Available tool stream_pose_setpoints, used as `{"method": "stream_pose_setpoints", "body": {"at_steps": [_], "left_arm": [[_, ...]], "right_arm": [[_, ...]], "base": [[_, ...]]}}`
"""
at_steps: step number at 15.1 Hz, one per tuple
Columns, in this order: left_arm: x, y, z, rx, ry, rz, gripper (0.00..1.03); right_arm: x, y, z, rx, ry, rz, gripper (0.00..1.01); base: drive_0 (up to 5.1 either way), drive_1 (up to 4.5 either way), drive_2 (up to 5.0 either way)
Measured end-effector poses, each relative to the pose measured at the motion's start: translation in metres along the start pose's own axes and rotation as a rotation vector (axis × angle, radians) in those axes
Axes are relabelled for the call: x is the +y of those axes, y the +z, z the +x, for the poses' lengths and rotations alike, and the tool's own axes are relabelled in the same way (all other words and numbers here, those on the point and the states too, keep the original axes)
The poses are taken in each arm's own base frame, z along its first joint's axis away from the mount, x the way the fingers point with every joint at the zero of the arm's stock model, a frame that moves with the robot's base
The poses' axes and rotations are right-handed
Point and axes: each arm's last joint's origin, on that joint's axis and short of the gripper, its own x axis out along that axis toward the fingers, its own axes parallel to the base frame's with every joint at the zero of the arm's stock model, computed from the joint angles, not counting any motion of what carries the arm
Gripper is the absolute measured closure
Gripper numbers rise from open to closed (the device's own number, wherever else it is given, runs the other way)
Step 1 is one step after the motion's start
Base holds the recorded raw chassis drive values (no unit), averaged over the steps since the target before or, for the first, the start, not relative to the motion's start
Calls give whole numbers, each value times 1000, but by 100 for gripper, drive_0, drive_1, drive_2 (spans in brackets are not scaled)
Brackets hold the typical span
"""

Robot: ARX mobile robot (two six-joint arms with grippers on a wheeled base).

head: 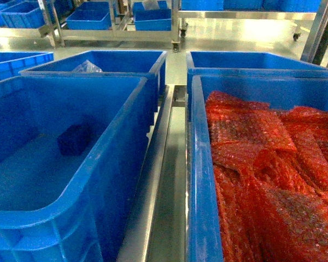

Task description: Pick blue part to blue bin on bottom shelf

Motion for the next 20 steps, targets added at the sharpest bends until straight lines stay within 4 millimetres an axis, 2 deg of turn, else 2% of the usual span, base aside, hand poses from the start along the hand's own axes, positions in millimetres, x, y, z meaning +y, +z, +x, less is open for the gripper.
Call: {"method": "stream_pose_setpoints", "body": {"at_steps": [13, 14, 17, 20], "left_arm": [[0, -5, -24, 29, 2, 0, 101], [0, 0, -25, -7, 1, 2, 101], [0, -4, -24, 17, 1, 2, 101], [0, -4, -24, 17, 1, 2, 70]], "right_arm": [[0, 0, 0, 0, 0, 0, 3], [0, 0, 0, 0, 0, 0, 3], [0, 0, 0, 0, 0, 0, 3], [0, 0, 0, 0, 0, 0, 3]], "base": [[0, 0, 0], [0, 0, 0], [0, 0, 0], [0, 0, 0]]}}
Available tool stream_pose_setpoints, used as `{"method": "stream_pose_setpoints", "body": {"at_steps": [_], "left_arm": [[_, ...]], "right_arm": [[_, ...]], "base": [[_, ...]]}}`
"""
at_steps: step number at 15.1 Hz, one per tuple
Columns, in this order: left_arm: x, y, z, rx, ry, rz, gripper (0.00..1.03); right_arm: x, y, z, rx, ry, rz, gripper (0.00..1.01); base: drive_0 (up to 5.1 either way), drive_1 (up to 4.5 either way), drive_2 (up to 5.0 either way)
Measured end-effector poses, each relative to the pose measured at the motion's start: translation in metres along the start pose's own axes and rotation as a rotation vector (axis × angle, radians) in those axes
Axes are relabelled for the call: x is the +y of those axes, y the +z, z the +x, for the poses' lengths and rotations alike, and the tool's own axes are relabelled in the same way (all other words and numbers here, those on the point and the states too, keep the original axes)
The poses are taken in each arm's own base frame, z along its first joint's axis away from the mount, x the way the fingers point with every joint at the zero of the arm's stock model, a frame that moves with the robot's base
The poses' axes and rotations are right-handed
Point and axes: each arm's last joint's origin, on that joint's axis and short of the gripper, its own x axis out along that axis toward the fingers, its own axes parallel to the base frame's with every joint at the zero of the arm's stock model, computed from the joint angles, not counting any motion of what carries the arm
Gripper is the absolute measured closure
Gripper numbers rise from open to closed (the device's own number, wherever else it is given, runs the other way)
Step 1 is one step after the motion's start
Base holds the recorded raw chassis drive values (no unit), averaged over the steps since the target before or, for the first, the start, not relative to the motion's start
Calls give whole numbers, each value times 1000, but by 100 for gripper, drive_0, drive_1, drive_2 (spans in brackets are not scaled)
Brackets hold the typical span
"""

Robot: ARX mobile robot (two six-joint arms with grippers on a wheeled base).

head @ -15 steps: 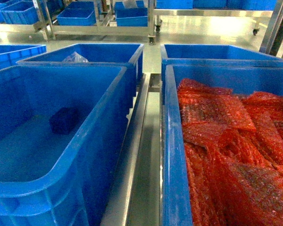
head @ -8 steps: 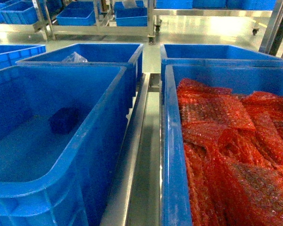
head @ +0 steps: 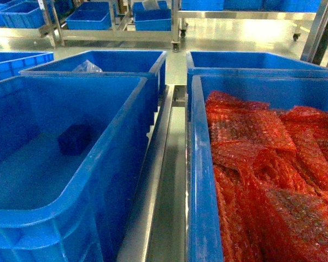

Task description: Pick blue part to blue bin on bottom shelf

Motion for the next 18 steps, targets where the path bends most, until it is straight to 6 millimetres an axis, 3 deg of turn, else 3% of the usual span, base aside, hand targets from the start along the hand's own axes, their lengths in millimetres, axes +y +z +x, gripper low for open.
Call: {"method": "stream_pose_setpoints", "body": {"at_steps": [7, 18], "left_arm": [[0, 0, 0, 0, 0, 2, 3], [0, 0, 0, 0, 0, 1, 5]], "right_arm": [[0, 0, 0, 0, 0, 0, 3], [0, 0, 0, 0, 0, 0, 3]], "base": [[0, 0, 0], [0, 0, 0]]}}
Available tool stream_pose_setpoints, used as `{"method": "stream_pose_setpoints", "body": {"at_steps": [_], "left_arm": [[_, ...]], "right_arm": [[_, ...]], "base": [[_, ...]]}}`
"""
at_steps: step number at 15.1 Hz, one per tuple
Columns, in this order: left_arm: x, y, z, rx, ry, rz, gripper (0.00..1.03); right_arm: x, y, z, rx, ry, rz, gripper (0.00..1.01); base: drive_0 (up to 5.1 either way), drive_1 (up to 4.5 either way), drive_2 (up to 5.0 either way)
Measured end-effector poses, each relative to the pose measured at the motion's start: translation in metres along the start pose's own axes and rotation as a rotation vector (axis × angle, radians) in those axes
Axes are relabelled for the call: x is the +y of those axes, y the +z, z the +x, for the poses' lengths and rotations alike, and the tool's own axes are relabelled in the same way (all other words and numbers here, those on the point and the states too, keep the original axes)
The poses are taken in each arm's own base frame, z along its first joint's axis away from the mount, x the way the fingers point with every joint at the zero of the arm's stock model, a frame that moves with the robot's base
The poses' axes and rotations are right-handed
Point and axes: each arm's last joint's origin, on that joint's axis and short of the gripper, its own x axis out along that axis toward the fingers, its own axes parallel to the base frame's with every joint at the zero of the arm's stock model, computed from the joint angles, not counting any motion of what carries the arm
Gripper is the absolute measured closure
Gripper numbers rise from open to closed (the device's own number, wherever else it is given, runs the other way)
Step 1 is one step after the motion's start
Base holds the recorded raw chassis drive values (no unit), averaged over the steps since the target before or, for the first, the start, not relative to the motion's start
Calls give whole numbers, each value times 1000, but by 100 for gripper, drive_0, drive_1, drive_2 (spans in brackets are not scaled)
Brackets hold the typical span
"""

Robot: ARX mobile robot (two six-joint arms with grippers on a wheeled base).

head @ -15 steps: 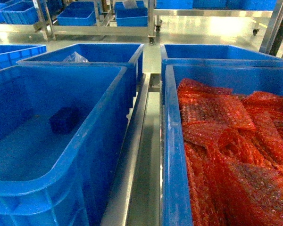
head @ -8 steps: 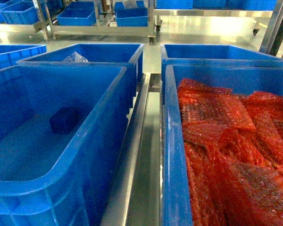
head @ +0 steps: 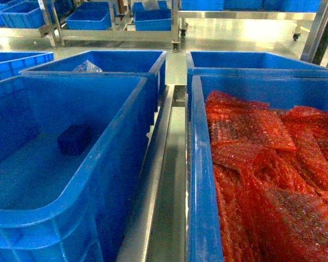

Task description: Pick blue part to blue bin on bottom shelf

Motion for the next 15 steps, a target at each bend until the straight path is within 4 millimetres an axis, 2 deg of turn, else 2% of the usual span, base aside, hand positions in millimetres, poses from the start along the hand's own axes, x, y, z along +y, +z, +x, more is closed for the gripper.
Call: {"method": "stream_pose_setpoints", "body": {"at_steps": [15], "left_arm": [[0, 0, 0, 0, 0, 0, 5]], "right_arm": [[0, 0, 0, 0, 0, 0, 3]], "base": [[0, 0, 0]]}}
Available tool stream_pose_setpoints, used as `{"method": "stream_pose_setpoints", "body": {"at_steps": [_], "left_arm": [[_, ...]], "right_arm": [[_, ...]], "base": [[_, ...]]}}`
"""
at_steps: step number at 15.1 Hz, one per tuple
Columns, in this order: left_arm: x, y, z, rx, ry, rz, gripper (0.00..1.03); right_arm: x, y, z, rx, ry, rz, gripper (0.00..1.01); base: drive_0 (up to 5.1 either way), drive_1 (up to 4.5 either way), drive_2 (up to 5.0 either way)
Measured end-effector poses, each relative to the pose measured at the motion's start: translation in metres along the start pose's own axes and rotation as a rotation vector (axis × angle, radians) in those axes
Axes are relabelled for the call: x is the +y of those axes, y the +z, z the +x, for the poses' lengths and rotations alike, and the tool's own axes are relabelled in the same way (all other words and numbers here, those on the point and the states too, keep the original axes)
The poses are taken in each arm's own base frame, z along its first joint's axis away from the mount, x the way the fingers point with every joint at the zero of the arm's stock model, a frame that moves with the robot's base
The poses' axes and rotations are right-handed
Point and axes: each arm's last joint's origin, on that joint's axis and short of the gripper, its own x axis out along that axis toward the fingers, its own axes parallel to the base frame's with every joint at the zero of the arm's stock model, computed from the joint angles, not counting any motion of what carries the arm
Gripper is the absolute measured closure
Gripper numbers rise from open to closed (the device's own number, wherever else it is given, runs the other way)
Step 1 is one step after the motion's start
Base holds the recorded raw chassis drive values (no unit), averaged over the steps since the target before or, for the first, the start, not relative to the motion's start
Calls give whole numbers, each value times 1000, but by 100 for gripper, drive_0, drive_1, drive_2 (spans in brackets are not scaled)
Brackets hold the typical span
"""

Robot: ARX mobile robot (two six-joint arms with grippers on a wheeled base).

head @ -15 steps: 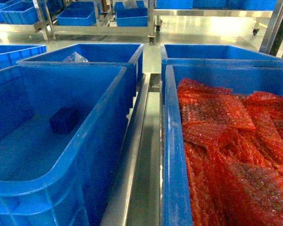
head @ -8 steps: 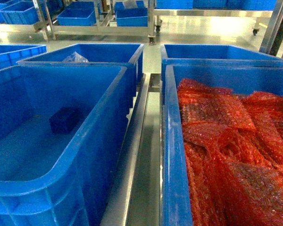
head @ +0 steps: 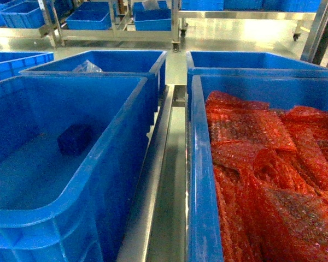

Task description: Pick blue part to blue bin on bottom shelf

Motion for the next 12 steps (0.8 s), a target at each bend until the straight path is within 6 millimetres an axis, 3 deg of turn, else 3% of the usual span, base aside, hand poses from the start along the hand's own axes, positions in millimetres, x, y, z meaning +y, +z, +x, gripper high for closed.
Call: {"method": "stream_pose_setpoints", "body": {"at_steps": [12], "left_arm": [[0, 0, 0, 0, 0, 0, 5]], "right_arm": [[0, 0, 0, 0, 0, 0, 3]], "base": [[0, 0, 0]]}}
